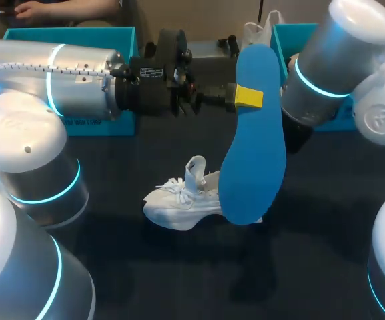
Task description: Take the shoe out of the shoebox, open the shoe tongue, remove and reinsert the insole, then place the shoe into the shoebox
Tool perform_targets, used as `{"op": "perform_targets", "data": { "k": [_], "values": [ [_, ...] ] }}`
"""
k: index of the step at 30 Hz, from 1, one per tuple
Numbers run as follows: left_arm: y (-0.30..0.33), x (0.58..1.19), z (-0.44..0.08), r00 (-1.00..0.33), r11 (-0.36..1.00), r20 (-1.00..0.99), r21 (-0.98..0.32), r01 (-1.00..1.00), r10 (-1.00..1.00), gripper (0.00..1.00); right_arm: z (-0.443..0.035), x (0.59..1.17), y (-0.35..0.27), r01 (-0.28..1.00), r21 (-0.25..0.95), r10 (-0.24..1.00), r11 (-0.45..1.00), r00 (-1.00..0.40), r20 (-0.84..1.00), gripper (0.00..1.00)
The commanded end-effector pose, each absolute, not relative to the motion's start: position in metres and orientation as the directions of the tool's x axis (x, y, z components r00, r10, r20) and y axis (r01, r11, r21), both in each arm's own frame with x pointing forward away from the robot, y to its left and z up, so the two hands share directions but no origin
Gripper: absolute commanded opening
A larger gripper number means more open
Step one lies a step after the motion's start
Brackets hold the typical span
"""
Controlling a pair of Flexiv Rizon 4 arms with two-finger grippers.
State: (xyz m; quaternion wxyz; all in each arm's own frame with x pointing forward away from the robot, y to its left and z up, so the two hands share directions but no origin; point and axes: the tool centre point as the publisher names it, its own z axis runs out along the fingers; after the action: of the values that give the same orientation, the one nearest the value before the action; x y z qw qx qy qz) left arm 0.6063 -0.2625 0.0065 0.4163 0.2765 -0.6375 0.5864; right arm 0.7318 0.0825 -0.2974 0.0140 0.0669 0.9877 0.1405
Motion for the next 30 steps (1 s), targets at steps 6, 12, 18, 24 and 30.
{"op": "perform_targets", "data": {
  "k": [6, 12, 18, 24, 30],
  "values": [
    [-0.264, 0.606, 0.006, -0.501, 0.159, 0.855, -0.517, -0.841, 0.133, 0.0, -0.298, 0.731, 0.084, 0.13, 0.275, 0.138, 0.953, -0.99, -0.011, 1.0],
    [-0.264, 0.606, 0.006, -0.501, 0.159, 0.855, -0.517, -0.841, 0.133, 0.0, -0.298, 0.731, 0.084, 0.13, 0.275, 0.138, 0.953, -0.99, -0.011, 1.0],
    [-0.264, 0.606, 0.006, -0.501, 0.159, 0.855, -0.517, -0.841, 0.133, 0.0, -0.298, 0.75, 0.089, 0.132, 0.294, 0.146, 0.947, -0.989, -0.025, 1.0],
    [-0.264, 0.606, 0.006, -0.501, 0.159, 0.855, -0.517, -0.841, 0.133, 0.0, -0.301, 0.762, 0.1, 0.132, 0.291, 0.147, 0.947, -0.989, -0.03, 1.0],
    [-0.264, 0.606, 0.006, -0.501, 0.159, 0.855, -0.517, -0.841, 0.133, 0.0, -0.315, 0.772, 0.116, 0.098, 0.271, 0.107, 0.958, -0.994, -0.02, 1.0]
  ]
}}
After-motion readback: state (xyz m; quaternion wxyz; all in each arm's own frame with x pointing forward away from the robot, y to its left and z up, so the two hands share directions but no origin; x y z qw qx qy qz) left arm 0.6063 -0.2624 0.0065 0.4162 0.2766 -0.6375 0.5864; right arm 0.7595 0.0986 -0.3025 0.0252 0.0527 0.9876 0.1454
